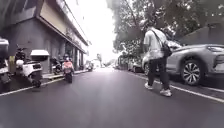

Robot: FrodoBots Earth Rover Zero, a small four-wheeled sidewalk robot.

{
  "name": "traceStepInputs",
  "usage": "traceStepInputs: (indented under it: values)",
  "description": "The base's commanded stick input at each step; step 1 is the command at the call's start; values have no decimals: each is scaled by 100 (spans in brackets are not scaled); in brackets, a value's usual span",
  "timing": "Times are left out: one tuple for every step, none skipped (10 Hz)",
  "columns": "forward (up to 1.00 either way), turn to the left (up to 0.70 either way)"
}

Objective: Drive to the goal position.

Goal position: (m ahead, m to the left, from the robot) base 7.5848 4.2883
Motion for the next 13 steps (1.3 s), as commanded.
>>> traceStepInputs:
  values:
    - [70,0]
    - [70,0]
    - [68,0]
    - [69,0]
    - [67,0]
    - [67,0]
    - [66,0]
    - [67,0]
    - [67,0]
    - [69,0]
    - [68,0]
    - [67,0]
    - [68,0]
